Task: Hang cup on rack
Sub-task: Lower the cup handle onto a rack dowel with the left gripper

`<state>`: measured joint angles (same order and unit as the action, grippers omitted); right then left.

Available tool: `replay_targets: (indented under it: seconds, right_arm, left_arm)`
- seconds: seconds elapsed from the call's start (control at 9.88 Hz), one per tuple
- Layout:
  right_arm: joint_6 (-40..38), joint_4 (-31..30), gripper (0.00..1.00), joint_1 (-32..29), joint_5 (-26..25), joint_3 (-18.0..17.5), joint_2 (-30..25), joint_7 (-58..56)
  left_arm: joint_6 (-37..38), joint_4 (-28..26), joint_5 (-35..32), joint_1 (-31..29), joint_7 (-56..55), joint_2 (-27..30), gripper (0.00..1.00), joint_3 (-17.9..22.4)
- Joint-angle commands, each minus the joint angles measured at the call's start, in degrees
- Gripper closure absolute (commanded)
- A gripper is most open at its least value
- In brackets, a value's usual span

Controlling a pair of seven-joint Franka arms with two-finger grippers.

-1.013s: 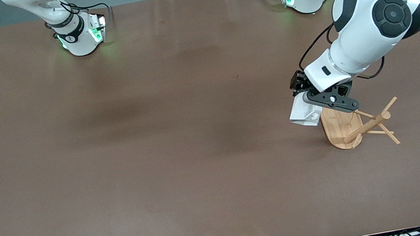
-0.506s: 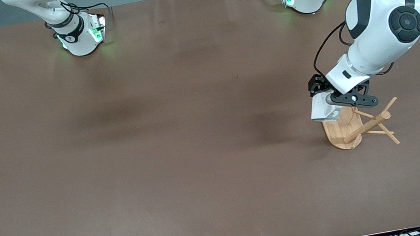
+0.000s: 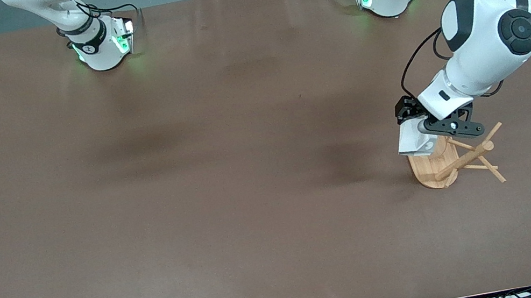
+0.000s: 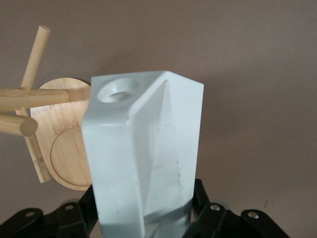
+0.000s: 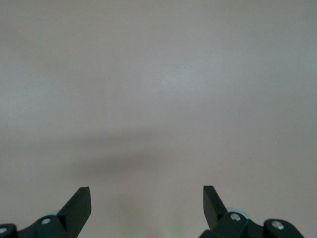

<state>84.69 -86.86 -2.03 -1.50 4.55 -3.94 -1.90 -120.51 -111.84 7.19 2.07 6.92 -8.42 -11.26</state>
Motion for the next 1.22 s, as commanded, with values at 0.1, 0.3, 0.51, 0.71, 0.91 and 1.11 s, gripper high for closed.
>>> replay_targets:
  seconds: [0.1, 0.3, 0.51, 0.71, 0.91, 1.11]
  right_arm:
    - [-0.6, 0.9, 0.0, -0.1, -1.1, 0.1, 0.4, -0.6]
    - [-0.3, 0.9, 0.0, 0.0, -1.0, 0.0, 0.4, 0.9]
    - [-0.6, 0.9, 0.0, 0.0, -1.0, 0.0, 0.5, 0.8]
    - [-0.7, 0.9, 0.0, 0.0, -1.0, 0.0, 0.4, 0.8]
    - [-0.7, 0.9, 0.0, 0.0, -1.0, 0.0, 0.5, 0.8]
    - [-0.8, 0.8, 0.0, 0.0, -1.0, 0.0, 0.5, 0.8]
  left_arm:
    - [-2.4, -0.6, 1.5, -0.2, 8.0, -1.7, 1.0, 3.2]
    - [-3.3, -0.5, 1.5, -0.2, 8.5, -2.0, 1.0, 3.4]
    - [-4.5, -0.5, 1.5, -0.3, 10.8, -3.0, 1.0, 4.9]
    - [-4.6, -0.5, 1.5, -0.2, 14.9, -3.6, 1.0, 6.8]
    - [-5.2, -0.5, 1.6, -0.2, 16.5, -3.9, 0.99, 8.3]
    - [-5.9, -0.5, 1.6, -0.1, 16.7, -4.7, 0.76, 8.7]
